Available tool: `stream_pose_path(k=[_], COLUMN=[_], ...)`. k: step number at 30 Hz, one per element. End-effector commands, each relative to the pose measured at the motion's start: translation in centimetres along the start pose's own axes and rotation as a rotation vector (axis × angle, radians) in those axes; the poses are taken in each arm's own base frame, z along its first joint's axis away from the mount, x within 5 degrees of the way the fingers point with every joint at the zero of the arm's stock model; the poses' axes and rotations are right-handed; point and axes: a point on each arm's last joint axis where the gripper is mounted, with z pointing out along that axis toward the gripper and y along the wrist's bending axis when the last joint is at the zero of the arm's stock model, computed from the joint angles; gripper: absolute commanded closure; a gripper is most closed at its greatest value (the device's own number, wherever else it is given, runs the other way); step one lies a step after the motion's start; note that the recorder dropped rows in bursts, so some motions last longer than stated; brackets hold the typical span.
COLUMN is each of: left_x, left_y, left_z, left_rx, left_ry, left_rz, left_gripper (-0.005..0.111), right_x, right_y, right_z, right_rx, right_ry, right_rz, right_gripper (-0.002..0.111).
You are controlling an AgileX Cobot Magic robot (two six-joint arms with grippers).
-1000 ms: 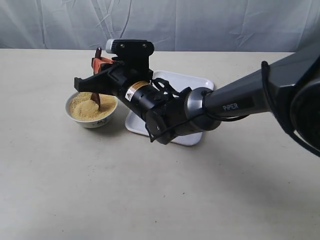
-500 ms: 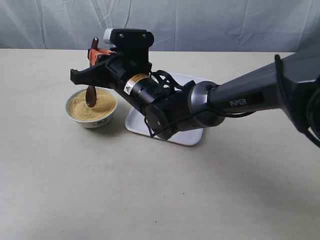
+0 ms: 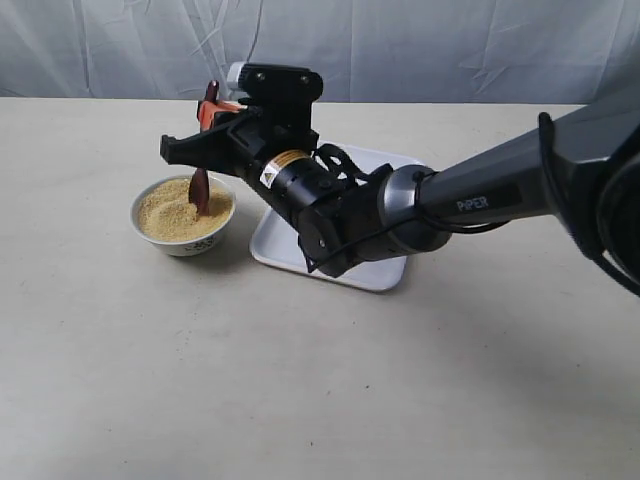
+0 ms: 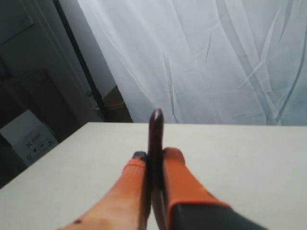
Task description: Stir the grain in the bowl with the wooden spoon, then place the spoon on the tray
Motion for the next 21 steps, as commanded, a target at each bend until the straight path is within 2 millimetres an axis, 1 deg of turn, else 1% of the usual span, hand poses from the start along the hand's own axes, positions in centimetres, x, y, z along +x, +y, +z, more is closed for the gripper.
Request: stream_pose_path(k=[1, 4, 10, 17, 21], left_x=[0.1, 0.1, 0.1, 0.1, 0.1], left_y=[0.0, 0.0, 0.0, 0.0, 0.0], left_z=[0.0, 0.0, 0.0, 0.0, 0.0], left_rx=[-0.001, -0.001, -0.001, -0.001, -0.001], left_ry=[-0.008, -0.008, -0.008, -0.008, -0.008], left_rz=[-0.001, -0.001, -0.001, -0.001, -0.001], left_gripper=[0.107, 0.107, 0.107, 0.107, 0.107], right_x=[-1.3, -0.8, 1.4, 1.6, 0.6], right_y=[0.0, -0.3, -1.1, -0.3, -0.1], right_z=[-0.1, 0.0, 0.3, 0.2, 0.2], right_rx=[0.001, 0.019, 0.032, -0.052, -0.061], right_ry=[-0.05, -0.038, 0.017, 0.042, -0.016], right_rz=[-0.009, -0.002, -0.002, 0.017, 0.025], right_gripper=[0.109, 0.109, 0.109, 0.109, 0.109])
